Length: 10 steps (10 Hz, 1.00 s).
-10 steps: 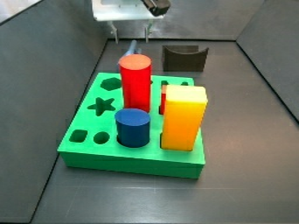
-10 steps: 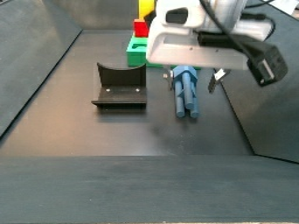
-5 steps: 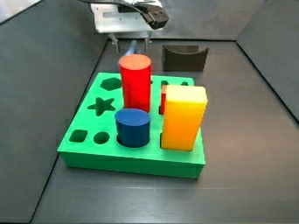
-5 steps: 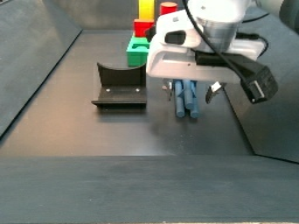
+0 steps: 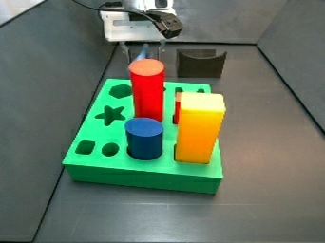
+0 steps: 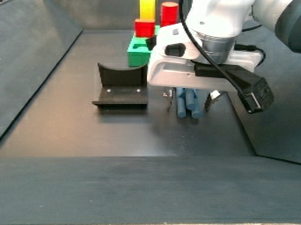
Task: Pick up the 3 prong object. Move up. Rotate the 3 prong object. Place the 3 prong object on the fixture. Regrasp the 3 prong object. Move to above the board. Insert the 3 prong object.
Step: Rotate the 3 prong object.
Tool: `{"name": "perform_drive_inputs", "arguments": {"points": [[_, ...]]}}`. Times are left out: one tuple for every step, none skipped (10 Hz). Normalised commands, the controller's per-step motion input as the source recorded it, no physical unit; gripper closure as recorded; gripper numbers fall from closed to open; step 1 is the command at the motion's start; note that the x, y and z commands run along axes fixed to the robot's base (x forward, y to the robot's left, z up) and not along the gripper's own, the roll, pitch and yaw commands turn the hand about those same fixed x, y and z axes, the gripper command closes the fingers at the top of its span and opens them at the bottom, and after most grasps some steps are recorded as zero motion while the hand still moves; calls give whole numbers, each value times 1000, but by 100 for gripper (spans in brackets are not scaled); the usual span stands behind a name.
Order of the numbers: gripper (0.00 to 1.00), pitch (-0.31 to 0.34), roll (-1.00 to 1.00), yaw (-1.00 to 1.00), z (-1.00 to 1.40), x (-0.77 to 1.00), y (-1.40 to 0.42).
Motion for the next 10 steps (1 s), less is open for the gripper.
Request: {"name": "perform_drive_inputs", "arguments": {"points": [[0, 0, 183, -5, -180, 32, -2], [0, 0, 183, -4, -180, 32, -2], [0, 0, 182, -3, -180, 32, -1], [0, 0, 182, -3, -180, 32, -1], [0, 0, 182, -3, -180, 32, -1], [0, 0, 182, -3, -180, 32, -1], [0, 0, 182, -3, -180, 32, -1], [0, 0, 182, -3, -180, 32, -1], [0, 0, 182, -3, -180, 32, -1], [0, 0, 182, -3, -180, 32, -1]]}}
